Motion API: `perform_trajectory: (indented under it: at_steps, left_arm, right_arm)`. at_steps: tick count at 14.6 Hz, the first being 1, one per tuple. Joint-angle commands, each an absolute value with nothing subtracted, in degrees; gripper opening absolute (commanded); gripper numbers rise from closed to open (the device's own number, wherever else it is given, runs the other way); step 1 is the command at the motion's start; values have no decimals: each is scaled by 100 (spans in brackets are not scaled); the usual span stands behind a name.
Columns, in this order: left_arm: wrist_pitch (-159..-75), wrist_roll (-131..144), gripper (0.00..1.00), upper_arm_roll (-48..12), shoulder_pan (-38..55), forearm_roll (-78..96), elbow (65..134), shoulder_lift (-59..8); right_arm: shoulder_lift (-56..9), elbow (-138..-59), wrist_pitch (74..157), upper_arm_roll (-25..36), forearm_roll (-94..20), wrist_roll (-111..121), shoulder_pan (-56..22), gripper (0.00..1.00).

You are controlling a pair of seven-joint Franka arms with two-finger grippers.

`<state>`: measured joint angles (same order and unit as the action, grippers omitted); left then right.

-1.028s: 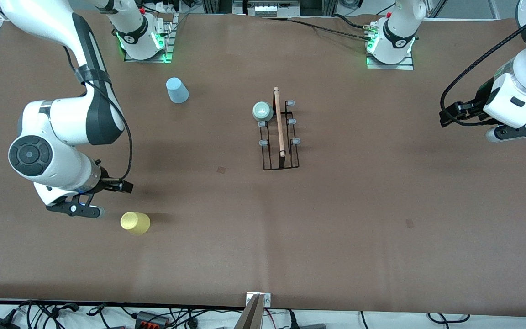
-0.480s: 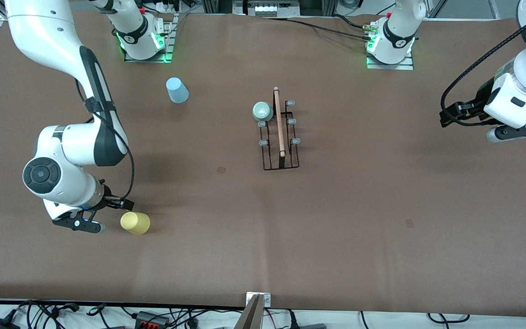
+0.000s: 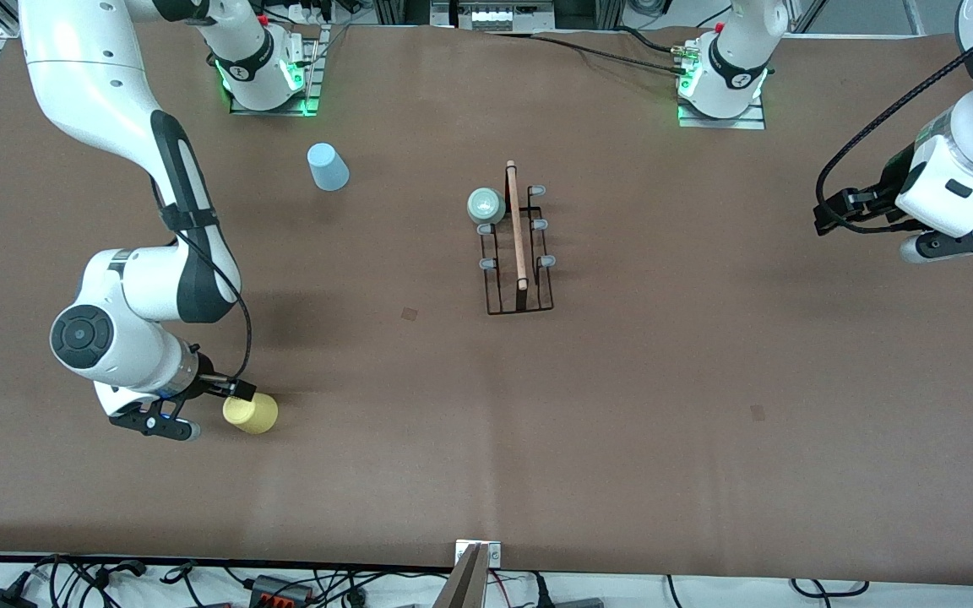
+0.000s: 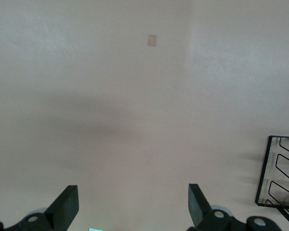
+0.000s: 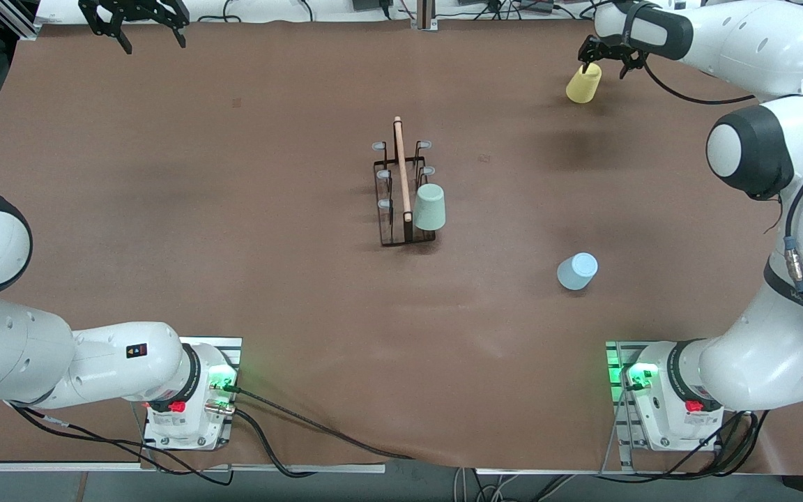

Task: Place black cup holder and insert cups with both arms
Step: 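Lower the right gripper around the yellow cup and close it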

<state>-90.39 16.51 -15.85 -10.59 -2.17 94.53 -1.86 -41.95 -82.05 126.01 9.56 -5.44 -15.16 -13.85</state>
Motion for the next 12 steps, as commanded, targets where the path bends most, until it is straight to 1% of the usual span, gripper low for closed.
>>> perform_trajectory:
  at_steps: [1, 6, 12]
  left_arm:
    - [-9061, 1529, 100, -1626, -1134, -202, 9536, -88]
    - [-9053, 1529, 100, -1626, -1134, -202, 9536, -88]
    - [-9053, 1529, 100, -1626, -1134, -202, 9527, -97]
  right_arm:
    - [-4394, -8016, 12954, 905, -642, -1196, -1336, 100]
    - [-4588, -7691, 13043, 905, -668, -1160, -1318, 100]
    - [-4746, -7603, 13096, 888, -685, -1081, -1318, 100]
